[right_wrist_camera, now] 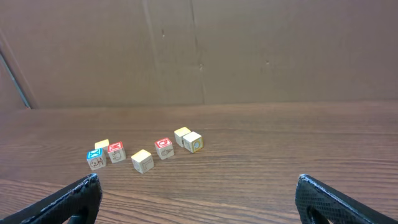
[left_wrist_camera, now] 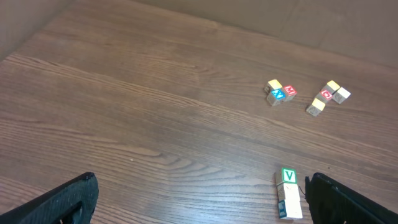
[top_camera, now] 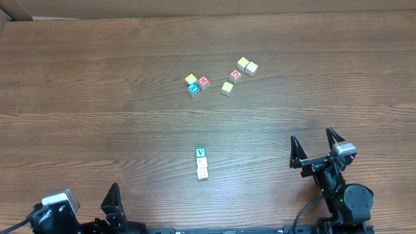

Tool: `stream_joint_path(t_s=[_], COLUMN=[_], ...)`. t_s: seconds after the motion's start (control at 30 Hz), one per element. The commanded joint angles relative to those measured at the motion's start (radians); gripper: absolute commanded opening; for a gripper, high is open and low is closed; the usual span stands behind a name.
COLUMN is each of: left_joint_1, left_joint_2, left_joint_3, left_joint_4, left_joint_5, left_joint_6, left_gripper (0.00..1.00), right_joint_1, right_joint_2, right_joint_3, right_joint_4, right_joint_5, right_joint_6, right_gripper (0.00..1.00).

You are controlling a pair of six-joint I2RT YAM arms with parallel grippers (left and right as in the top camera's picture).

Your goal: Flip 5 blocks

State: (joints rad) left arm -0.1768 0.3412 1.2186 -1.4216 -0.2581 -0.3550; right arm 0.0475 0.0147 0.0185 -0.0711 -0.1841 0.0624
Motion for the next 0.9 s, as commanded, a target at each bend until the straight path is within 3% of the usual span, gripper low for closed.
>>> stream_joint_path(t_s=[0.0, 0.7, 0.87], left_joint_1=[-0.001, -0.001, 0.002], left_joint_2=[-0.005, -0.005, -0.006], left_joint_3=[0.014, 0.011, -0.049], left_joint_4=[0.003, 0.005, 0.154], left_joint_5=[0.004, -0.006, -0.003], left_joint_6=[0.016, 0.018, 0.018], left_gripper=[1.00, 1.00, 1.00], right_joint_1=[-0.004, -0.004, -0.004], right_joint_2=[-0.012, -0.012, -0.012], right_joint_3=[-0.011, -0.011, -0.011], right_joint_4=[0.005, 0.005, 0.005], right_joint_5=[-0.004, -0.004, -0.005], right_joint_6=[-0.007, -0.007, -0.007], right_gripper=[1.00, 1.00, 1.00])
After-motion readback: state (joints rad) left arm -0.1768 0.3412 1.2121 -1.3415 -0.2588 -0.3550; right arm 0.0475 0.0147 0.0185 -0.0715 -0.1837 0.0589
